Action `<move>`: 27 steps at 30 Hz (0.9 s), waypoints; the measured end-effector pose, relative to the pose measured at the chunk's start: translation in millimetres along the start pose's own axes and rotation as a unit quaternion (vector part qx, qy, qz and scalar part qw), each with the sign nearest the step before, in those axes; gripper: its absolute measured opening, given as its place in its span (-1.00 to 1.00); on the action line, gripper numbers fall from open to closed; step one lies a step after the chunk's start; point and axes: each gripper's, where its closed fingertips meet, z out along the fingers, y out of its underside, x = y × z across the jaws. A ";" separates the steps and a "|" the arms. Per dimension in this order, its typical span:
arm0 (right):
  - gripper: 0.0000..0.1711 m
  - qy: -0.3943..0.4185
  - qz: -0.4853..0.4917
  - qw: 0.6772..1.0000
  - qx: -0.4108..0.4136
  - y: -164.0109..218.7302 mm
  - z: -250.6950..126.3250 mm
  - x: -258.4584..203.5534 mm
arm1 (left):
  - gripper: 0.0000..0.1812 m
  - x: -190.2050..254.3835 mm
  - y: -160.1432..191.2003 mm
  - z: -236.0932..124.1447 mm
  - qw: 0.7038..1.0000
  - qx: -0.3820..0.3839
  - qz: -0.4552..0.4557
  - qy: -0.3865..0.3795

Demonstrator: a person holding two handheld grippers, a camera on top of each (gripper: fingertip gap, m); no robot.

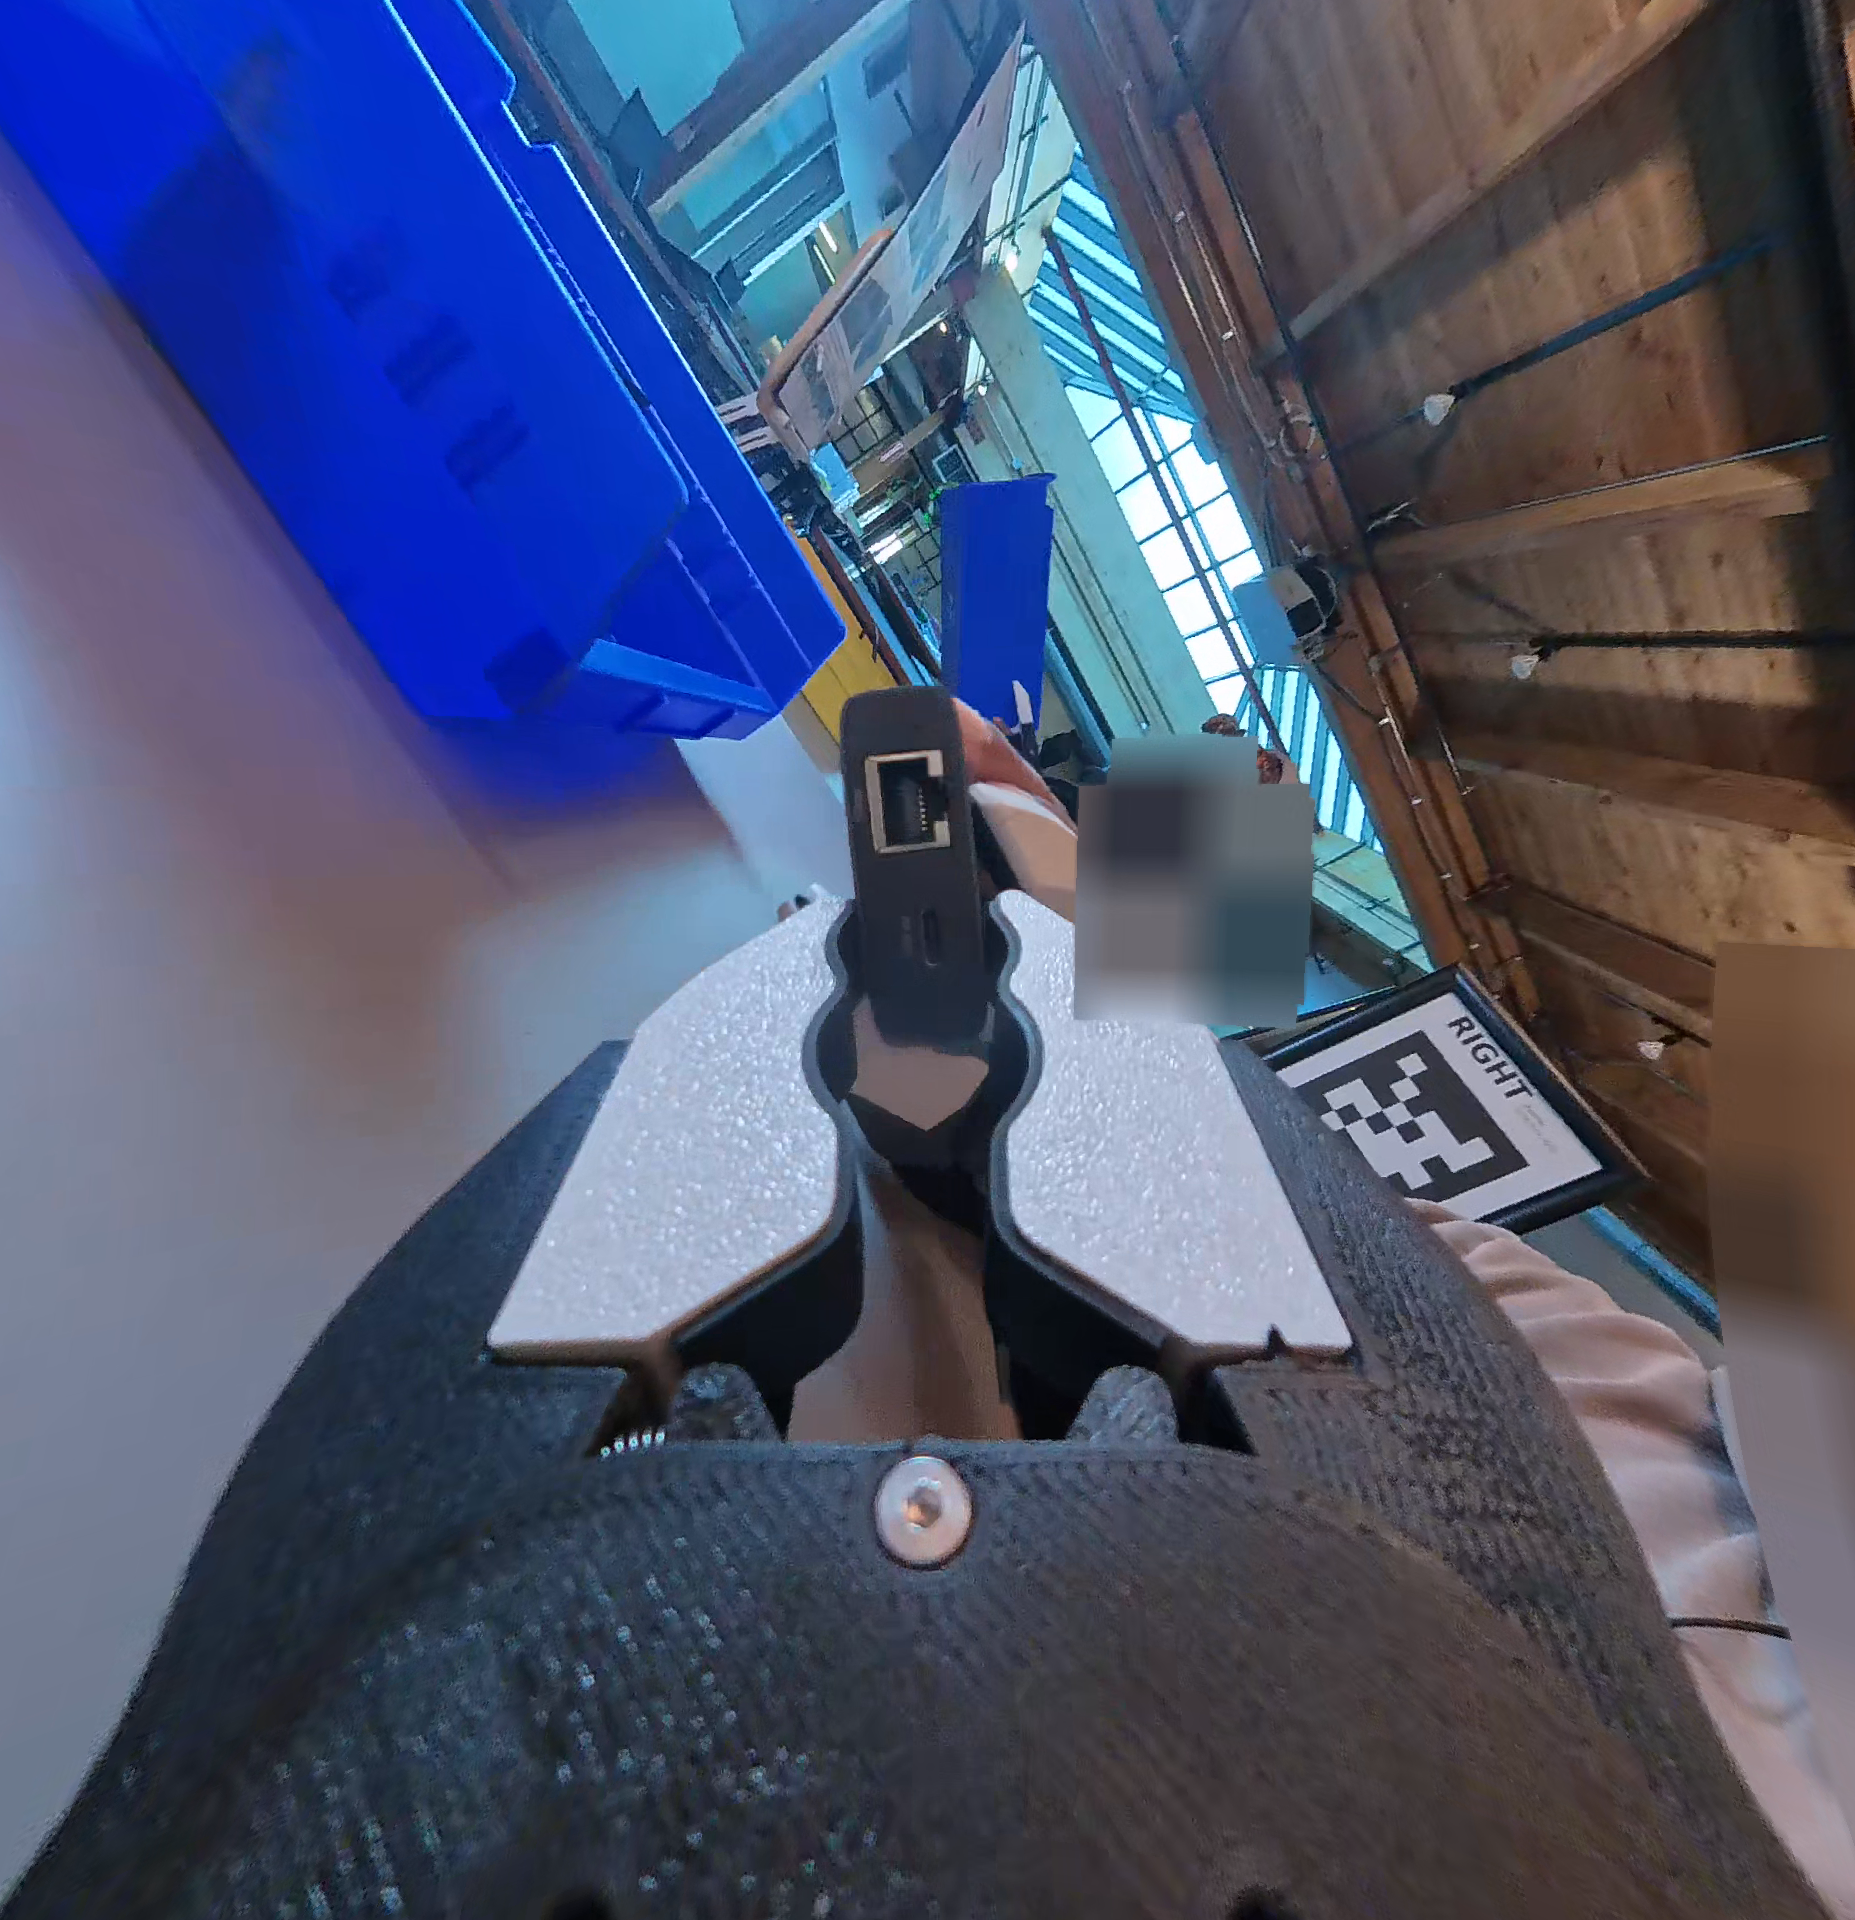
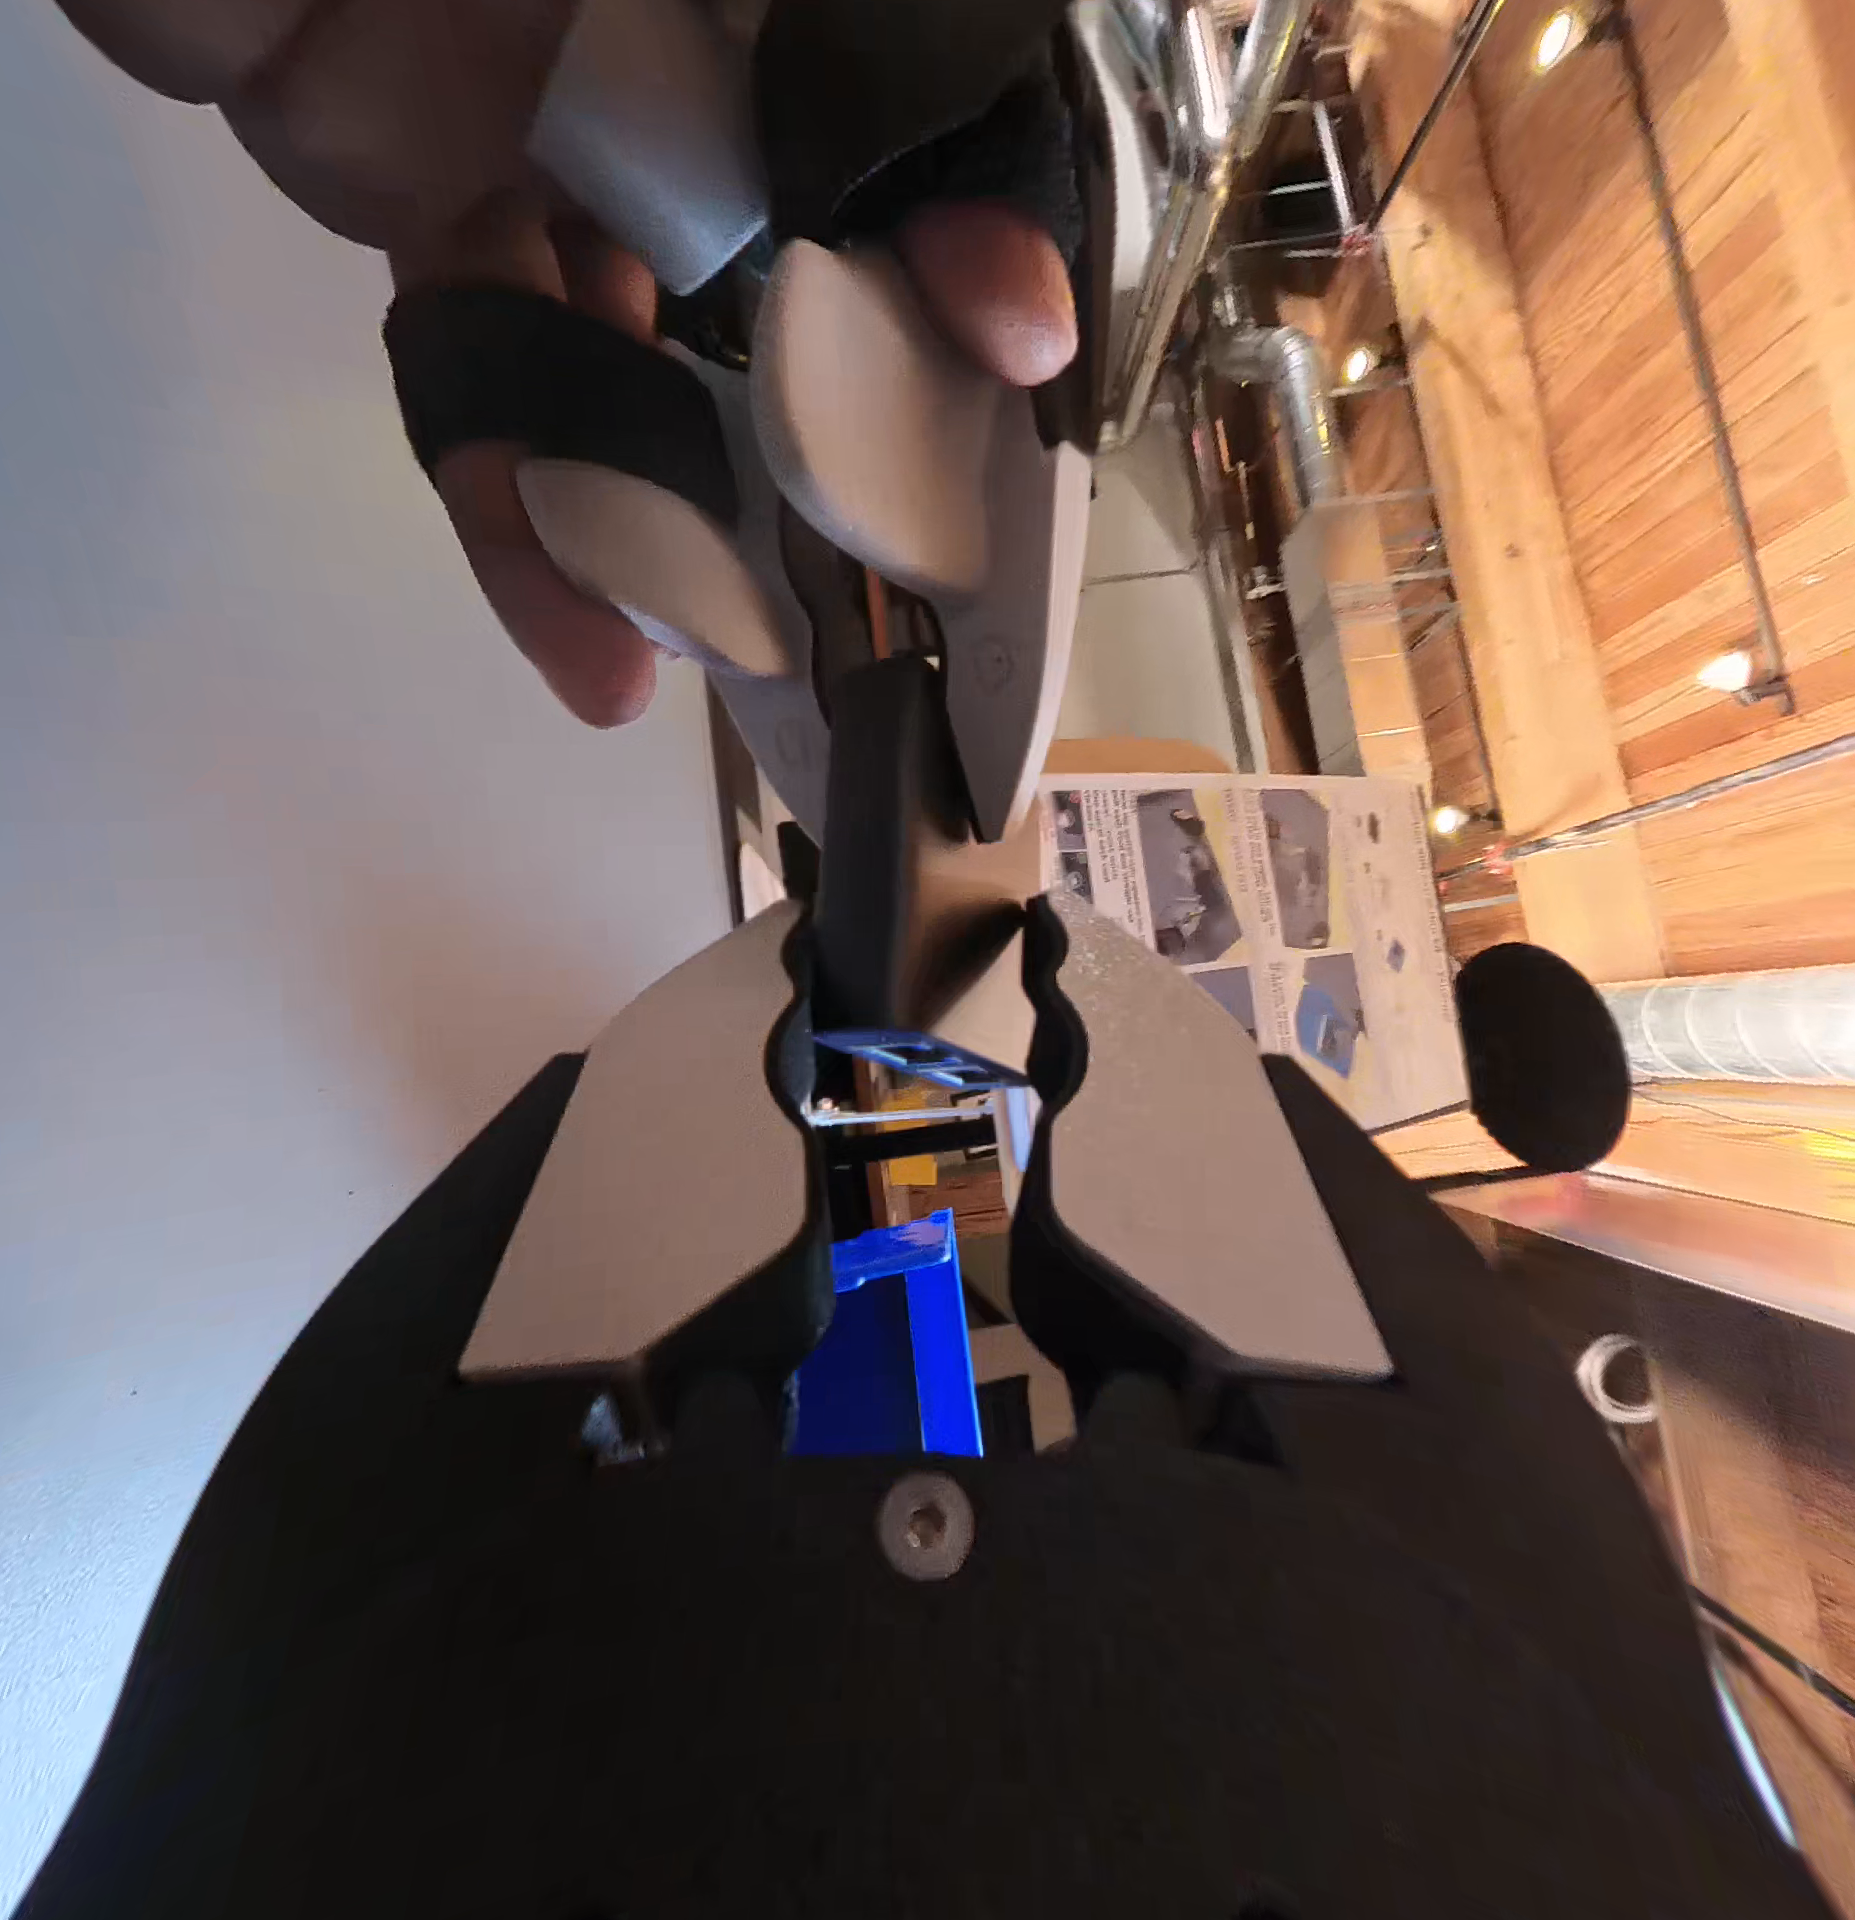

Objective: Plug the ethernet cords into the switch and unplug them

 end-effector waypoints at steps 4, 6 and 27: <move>-0.74 -0.016 0.063 0.998 0.009 -0.7 -5.0 8.0 | -0.66 13.5 0.1 -1.5 0.999 -0.004 0.035 0.036; -0.75 -0.044 0.176 0.983 0.007 7.5 -6.4 14.8 | -0.61 19.6 -7.4 -7.1 0.992 0.002 0.123 0.030; -0.74 -0.341 0.441 0.820 0.128 -25.8 -51.8 -18.5 | -0.78 -2.9 48.2 -14.4 0.758 -0.201 0.616 -0.076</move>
